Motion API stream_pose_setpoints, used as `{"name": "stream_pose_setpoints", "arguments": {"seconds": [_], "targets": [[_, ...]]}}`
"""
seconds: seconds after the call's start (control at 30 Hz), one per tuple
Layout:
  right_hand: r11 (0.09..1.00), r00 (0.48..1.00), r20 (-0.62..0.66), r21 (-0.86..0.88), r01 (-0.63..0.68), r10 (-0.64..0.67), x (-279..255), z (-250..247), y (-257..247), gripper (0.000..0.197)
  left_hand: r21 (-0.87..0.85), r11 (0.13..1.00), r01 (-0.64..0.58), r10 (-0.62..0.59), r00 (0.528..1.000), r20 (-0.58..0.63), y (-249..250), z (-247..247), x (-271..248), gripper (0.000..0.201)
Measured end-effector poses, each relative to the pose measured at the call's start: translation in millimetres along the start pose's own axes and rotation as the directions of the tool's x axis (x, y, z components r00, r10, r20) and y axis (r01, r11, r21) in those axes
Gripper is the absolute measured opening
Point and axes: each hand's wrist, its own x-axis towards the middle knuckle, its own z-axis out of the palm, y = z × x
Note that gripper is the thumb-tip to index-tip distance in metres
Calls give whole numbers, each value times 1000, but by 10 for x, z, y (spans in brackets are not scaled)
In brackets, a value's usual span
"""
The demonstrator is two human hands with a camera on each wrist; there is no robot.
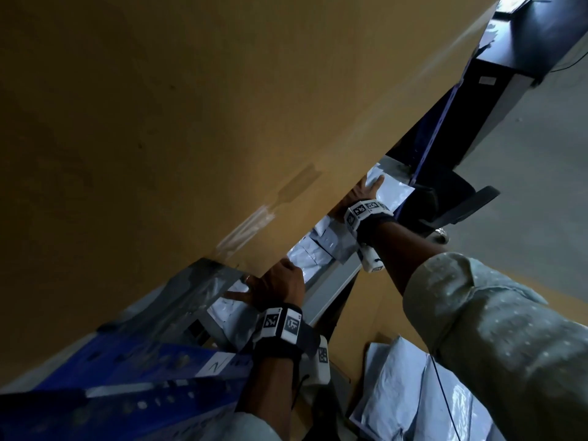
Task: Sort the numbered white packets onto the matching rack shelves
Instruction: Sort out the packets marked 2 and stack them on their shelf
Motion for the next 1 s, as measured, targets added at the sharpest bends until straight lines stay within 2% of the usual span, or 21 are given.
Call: {"name": "stream_pose_setpoints", "arguments": {"seconds": [0.07, 0.1, 0.17, 0.3, 0.4, 0.6, 0.67, 0.8, 0.87, 1.0], "targets": [[1000, 1000, 1, 9, 13, -13, 2, -12, -13, 80, 58, 998, 6, 1, 992, -126, -63, 117, 104, 42], [1000, 1000, 2, 12, 13, -13, 10, 2, -20, 80, 28, 1000, 11, -6, 987, -159, -66, 142, 107, 41], [999, 999, 8, 27, 33, -33, 34, 45, -23, 79, -32, 999, 13, -18, 990, -141, -59, 123, 80, 41], [994, 998, -31, 99, 51, -48, 76, 74, -29, 78, -32, 999, -3, 0, 996, -93, -32, 43, 73, 42], [989, 998, -47, 135, 55, -49, 89, 67, -22, 80, -28, 1000, 3, -6, 992, -123, -73, 70, 98, 42], [967, 981, -186, 234, 101, -58, 49, 31, 54, 85, -30, 999, -35, 31, 991, -134, -39, -16, 39, 43], [960, 968, -244, 257, 115, -50, 1, 59, 71, 84, -13, 999, -35, 32, 985, -170, -65, 5, 27, 44], [938, 908, -410, 273, 214, -88, -191, 147, 148, 68, 8, 994, -111, 108, 936, -334, -164, 143, 153, 46], [931, 882, -463, 274, 242, -93, -331, 204, 197, 53, -20, 981, -193, 170, 903, -396, -169, 170, 177, 38], [876, 864, -503, 423, 230, 16, -689, 316, 320, 34, -25, 952, -304, 262, 855, -449, -127, 183, 134, 18]]}}
